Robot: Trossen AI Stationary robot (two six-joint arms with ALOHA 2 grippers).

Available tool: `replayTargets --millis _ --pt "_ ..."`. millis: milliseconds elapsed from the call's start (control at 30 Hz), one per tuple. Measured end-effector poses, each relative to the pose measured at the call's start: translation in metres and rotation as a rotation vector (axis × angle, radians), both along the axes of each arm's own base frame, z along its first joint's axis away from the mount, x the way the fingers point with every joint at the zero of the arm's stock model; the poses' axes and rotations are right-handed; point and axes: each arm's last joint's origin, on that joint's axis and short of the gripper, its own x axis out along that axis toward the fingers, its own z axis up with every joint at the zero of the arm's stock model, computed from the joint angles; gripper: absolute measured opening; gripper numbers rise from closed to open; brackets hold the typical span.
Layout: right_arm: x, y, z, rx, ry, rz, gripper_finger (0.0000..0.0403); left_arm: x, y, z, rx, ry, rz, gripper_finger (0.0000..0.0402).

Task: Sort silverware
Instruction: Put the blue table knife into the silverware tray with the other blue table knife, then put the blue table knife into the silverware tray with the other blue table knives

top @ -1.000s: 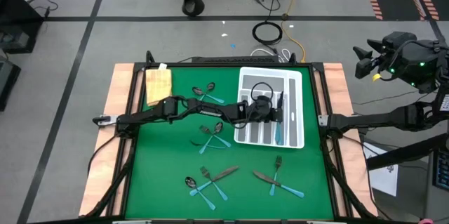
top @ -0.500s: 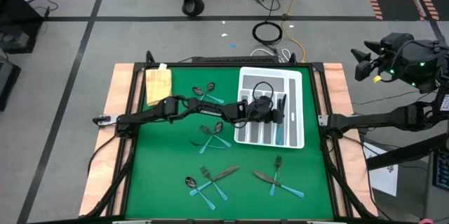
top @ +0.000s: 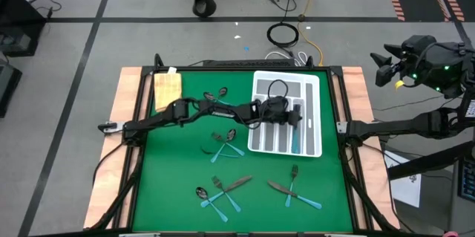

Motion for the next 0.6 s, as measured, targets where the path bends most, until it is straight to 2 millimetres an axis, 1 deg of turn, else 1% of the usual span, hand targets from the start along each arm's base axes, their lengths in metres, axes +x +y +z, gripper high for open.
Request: replayTargets --millis 167,267,333,400,433,533,600 --pt "0.0 0.0 0.0 -0.001 0.002 0.001 0.0215 -0.003 0.009 0.007 0.007 0.01 -0.022 0.0166" --pt "0.0 0.0 0.0 -0.007 0.011 0.006 0.0215 -0.003 0.017 0.01 -0.082 -0.029 -0.039 0.0166" --pt "0.0 0.0 0.0 -0.012 0.019 0.01 0.0215 -0.003 0.021 0.016 -0.13 -0.087 -0.107 0.0166" --pt "0.0 0.0 0.0 -0.016 0.026 0.013 0.0215 -0.004 0.025 0.029 -0.155 -0.134 -0.197 0.0166" --pt "0.0 0.0 0.0 -0.02 0.033 0.017 0.0215 -0.006 0.025 0.039 -0.138 -0.158 -0.248 0.0166" --pt "0.0 0.0 0.0 -0.027 0.044 0.022 0.0215 -0.013 0.021 0.077 -0.026 -0.209 -0.38 0.0166" --pt "0.0 0.0 0.0 -0.027 0.044 0.022 0.0215 -0.021 0.017 0.104 0.05 -0.206 -0.444 0.0166"
